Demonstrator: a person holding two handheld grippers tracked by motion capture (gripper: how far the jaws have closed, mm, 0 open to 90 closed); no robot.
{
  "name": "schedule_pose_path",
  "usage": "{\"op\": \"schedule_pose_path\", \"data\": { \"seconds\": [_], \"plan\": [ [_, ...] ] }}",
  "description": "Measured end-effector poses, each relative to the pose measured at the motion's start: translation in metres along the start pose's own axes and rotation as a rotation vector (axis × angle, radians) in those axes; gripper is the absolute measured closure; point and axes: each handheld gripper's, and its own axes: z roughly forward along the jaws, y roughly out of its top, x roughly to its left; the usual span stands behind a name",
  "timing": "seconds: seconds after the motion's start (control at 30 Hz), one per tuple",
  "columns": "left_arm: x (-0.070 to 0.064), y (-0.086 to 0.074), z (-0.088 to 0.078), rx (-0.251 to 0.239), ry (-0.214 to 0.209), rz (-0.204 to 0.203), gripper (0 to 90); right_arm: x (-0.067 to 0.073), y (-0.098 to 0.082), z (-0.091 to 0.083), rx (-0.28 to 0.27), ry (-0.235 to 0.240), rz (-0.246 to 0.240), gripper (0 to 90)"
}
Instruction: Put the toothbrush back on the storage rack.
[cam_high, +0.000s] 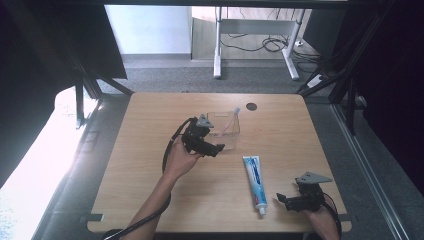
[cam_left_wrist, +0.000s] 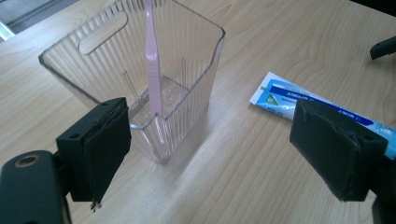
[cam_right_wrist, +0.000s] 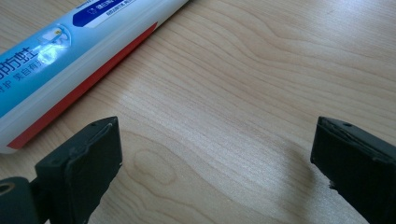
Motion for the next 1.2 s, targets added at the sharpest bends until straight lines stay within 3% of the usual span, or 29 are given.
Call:
{"op": "schedule_pose_path", "data": {
  "seconds": [0.17, 0.6, 1.2],
  "plan": [
    [-0.002, -0.01, -0.006, -0.003, -0.011, -0.015, 12.9, 0.0, 0.0, 0.0, 0.001, -0.002, 0.0, 2.3],
    [-0.012, -0.037, -0.022, 0.01, 0.011, 0.009, 12.9, 0.001, 0.0, 0.0, 0.004, -0.001, -0.003, 2.3],
    [-0.017, -0.082, -0.042, -0.019, 0.01, -0.029, 12.9, 0.004, 0.001, 0.001, 0.006, -0.003, -0.011, 2.3]
  ]
}}
